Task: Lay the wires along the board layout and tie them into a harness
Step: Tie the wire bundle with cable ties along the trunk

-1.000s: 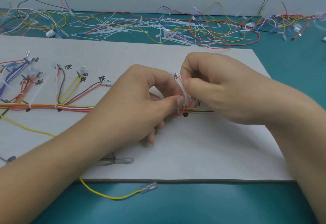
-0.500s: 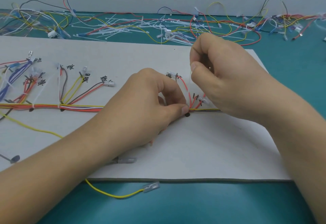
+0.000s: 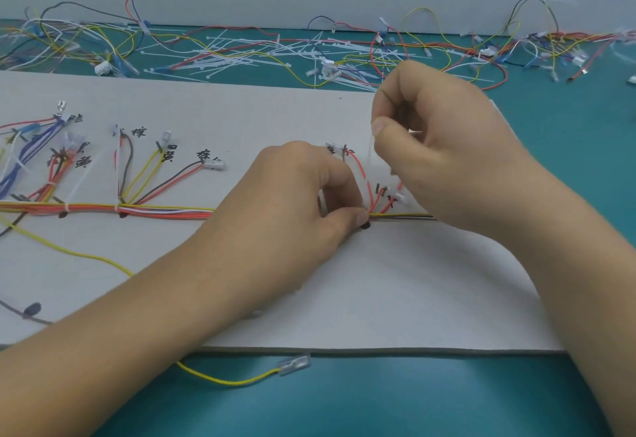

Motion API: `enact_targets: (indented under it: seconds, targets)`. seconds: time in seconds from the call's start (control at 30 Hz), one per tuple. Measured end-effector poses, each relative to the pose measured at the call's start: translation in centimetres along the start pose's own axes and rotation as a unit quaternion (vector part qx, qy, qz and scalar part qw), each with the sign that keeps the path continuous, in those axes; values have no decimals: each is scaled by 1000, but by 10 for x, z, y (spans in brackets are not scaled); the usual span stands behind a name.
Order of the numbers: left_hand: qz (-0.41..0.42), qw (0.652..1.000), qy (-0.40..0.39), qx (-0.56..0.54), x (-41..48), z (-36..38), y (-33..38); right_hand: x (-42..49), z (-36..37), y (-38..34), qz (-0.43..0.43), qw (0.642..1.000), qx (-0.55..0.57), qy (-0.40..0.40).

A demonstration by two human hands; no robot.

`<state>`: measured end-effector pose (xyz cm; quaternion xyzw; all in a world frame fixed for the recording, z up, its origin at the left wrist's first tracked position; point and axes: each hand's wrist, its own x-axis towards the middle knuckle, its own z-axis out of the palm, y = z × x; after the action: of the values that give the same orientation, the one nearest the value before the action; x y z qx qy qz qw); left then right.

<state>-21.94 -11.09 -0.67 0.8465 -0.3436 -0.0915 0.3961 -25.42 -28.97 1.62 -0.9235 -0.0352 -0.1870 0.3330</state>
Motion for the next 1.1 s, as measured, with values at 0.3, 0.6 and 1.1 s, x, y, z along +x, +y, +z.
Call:
enact_targets:
  seconds: [0.3, 0.6, 1.1]
  targets:
    - [24, 999, 19, 24, -6, -77, -25, -11, -14, -12, -99, 994, -36, -40]
    - [-15, 967, -126, 219, -12, -123, -61, -16, -4, -8, -23, 971, -133, -198]
    - [-11, 967, -81, 240, -10, -89, -47, -12, -12, -16, -28, 952, -174, -251]
